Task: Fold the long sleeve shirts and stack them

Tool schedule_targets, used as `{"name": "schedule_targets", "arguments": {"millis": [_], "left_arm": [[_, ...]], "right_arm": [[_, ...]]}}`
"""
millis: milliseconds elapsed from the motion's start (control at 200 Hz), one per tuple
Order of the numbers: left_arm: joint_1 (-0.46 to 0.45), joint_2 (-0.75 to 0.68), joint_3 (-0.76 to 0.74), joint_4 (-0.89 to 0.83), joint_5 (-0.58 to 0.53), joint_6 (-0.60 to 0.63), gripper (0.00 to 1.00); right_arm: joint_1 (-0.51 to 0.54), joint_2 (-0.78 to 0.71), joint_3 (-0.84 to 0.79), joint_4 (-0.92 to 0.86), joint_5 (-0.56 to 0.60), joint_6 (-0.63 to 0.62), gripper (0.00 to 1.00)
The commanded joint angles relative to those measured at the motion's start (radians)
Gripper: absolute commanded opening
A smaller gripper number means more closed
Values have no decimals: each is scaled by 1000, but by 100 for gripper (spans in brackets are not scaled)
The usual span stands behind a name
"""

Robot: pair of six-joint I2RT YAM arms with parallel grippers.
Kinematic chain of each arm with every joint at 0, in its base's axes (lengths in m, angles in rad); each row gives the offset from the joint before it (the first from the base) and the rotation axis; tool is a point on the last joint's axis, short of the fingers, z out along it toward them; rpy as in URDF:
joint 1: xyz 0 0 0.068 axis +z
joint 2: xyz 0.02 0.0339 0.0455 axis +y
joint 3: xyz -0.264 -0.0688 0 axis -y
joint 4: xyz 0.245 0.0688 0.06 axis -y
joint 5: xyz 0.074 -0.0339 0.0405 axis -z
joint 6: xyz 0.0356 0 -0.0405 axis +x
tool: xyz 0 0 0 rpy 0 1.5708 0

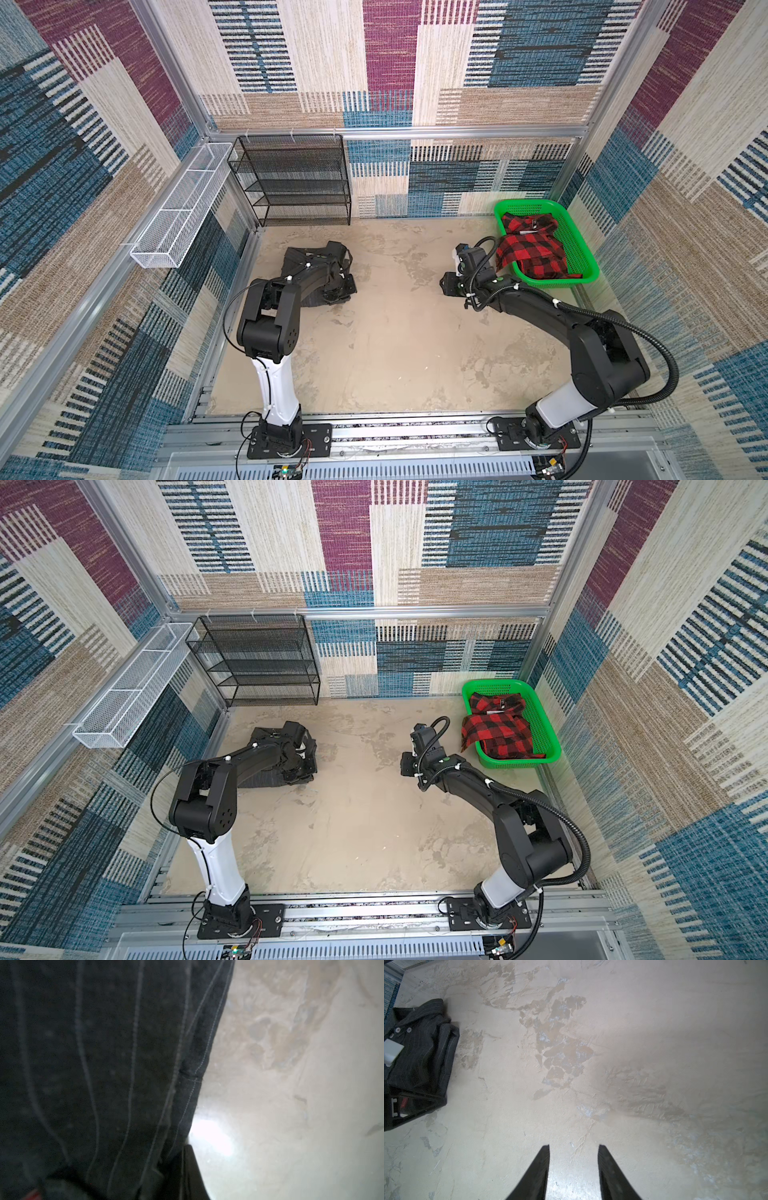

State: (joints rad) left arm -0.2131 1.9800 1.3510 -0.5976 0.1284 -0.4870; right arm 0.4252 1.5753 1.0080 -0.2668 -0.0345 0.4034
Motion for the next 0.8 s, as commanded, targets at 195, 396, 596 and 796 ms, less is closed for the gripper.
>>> {"name": "schedule_targets", "arguments": {"millis": [195, 396, 596, 796], "left_arm": [[100, 70, 99, -95, -65, 127, 0], [135, 103, 147, -116, -59, 137, 0], [138, 83, 178, -146, -80, 136, 19], [120, -102, 139, -154, -41, 131, 91]], "right_arm": [[0, 5, 15, 1, 8, 15, 42], [0, -11, 0, 6, 14, 22, 42], [0, -18, -14, 20, 18, 15, 42], [-2, -64, -62, 88, 53, 6, 67]]}}
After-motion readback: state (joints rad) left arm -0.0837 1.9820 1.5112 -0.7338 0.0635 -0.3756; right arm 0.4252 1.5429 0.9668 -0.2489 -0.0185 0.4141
